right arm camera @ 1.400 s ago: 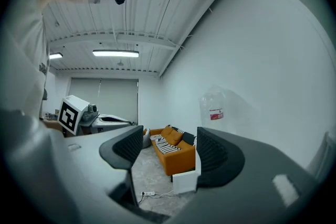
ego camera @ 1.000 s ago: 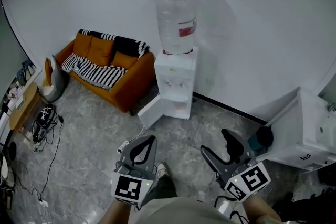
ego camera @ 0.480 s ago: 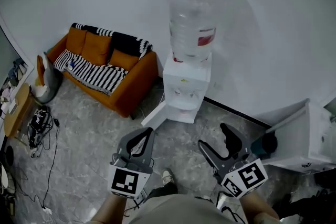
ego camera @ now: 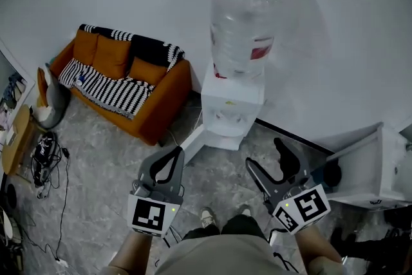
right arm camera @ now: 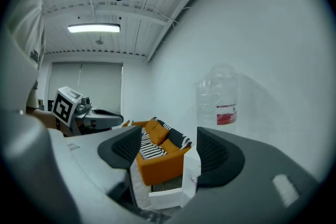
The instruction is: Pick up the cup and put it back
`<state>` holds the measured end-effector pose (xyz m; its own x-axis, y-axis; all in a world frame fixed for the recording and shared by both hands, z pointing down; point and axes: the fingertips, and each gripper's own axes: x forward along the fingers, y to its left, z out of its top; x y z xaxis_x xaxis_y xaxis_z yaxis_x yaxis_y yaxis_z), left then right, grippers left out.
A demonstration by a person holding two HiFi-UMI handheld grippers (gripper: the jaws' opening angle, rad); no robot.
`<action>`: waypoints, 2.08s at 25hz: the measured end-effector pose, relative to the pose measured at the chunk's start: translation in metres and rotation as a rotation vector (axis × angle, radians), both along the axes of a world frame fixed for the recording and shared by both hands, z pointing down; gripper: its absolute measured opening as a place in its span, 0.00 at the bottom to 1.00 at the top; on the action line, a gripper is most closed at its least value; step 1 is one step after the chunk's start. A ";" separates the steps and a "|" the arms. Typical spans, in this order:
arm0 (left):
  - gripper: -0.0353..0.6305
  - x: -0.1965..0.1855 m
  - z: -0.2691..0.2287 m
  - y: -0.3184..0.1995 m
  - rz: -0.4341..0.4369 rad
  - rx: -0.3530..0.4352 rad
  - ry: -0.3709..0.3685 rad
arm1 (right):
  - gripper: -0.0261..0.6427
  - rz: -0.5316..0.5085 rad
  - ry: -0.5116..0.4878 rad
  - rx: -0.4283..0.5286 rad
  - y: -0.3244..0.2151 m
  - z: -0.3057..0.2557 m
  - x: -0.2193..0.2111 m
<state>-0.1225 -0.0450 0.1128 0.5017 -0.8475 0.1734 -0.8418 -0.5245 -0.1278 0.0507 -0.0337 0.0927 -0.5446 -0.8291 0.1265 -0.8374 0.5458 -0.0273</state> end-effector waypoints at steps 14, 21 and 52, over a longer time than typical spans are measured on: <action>0.06 0.041 -0.009 -0.050 -0.028 0.170 -0.089 | 0.54 -0.071 -0.008 -0.037 -0.072 0.024 0.028; 0.06 0.054 0.025 -0.080 -0.107 0.129 -0.083 | 0.54 -0.123 -0.010 -0.042 -0.115 0.048 0.039; 0.06 0.033 0.403 -0.141 -0.123 0.049 -0.017 | 0.54 -0.192 -0.020 -0.066 -0.162 0.435 0.021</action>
